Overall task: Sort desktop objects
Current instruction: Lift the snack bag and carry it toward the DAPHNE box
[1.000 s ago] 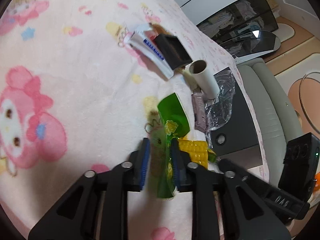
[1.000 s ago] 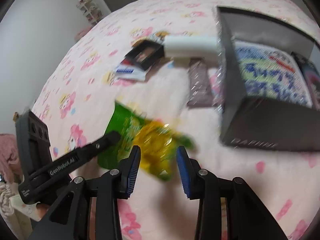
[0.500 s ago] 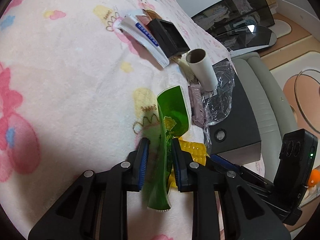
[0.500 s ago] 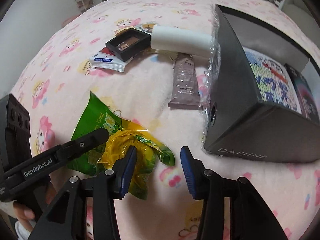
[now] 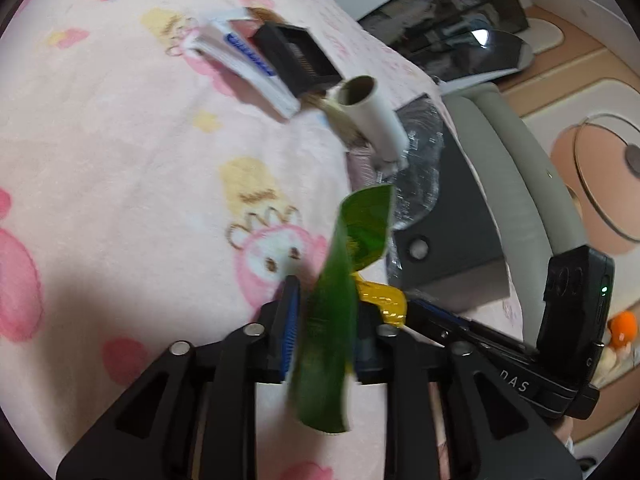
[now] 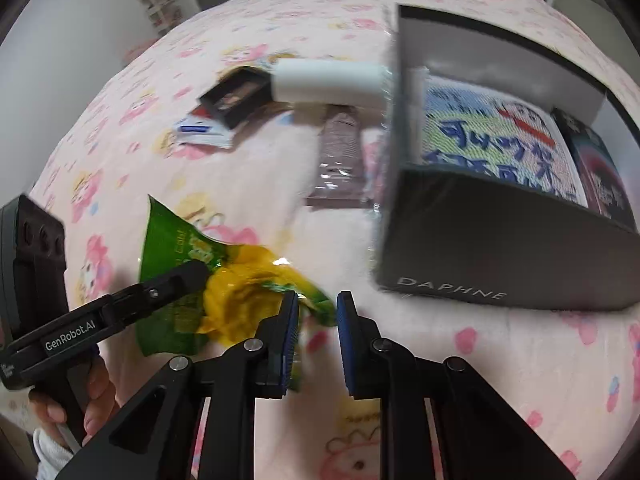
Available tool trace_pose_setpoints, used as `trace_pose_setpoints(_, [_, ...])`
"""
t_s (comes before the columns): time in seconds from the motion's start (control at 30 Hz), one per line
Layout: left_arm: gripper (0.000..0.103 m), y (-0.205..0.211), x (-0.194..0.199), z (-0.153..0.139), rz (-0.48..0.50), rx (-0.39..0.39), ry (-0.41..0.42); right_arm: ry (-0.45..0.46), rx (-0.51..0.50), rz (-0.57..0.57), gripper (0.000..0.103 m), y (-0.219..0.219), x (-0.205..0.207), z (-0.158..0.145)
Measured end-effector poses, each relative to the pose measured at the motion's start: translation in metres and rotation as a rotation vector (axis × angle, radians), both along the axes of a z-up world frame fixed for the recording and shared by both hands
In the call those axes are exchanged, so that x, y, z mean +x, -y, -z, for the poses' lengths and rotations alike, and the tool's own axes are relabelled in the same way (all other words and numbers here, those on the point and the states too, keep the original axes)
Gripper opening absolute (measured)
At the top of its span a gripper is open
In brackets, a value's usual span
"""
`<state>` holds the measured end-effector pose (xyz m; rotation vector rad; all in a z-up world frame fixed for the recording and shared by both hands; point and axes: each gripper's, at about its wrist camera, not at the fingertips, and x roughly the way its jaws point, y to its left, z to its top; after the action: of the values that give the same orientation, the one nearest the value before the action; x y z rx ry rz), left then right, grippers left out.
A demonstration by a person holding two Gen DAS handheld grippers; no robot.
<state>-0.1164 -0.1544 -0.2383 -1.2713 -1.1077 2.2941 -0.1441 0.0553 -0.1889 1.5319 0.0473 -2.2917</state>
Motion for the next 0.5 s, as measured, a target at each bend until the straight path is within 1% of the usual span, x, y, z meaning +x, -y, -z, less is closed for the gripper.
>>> trace_pose_setpoints(0.07, [0.03, 0.001, -0.001, 0.004, 0.002, 0.026, 0.009, 0.048, -0.04, 0.023, 0.017, -0.003, -0.006, 0.009])
trace_pose_setpoints(0.2, [0.03, -0.004, -0.001, 0.003, 0.026, 0.031, 0.003, 0.064, -0.07, 0.014, 0.022, -0.005, -0.003, 0.012])
trace_pose_setpoints(0.27, [0.025, -0.007, 0.001, 0.0, 0.039, 0.038, -0.007, 0.072, -0.084, 0.009, 0.022, -0.006, -0.001, 0.013])
trace_pose_setpoints(0.3, [0.025, -0.008, 0.003, -0.001, 0.045, 0.039, -0.012, 0.076, -0.091, 0.007, 0.022, -0.006, 0.0, 0.014])
trace_pose_setpoints(0.43, [0.024, -0.016, 0.019, -0.013, 0.062, -0.015, -0.035, 0.091, -0.12, -0.002, 0.022, -0.008, 0.004, 0.017])
trace_pose_setpoints(0.47, [0.023, -0.019, 0.023, -0.017, 0.068, -0.028, -0.041, 0.098, -0.145, -0.004, 0.022, -0.011, 0.007, 0.015])
trace_pose_setpoints(0.5, [0.023, -0.021, 0.027, -0.019, 0.072, -0.04, -0.045, 0.113, -0.185, -0.014, 0.014, -0.013, 0.009, 0.013])
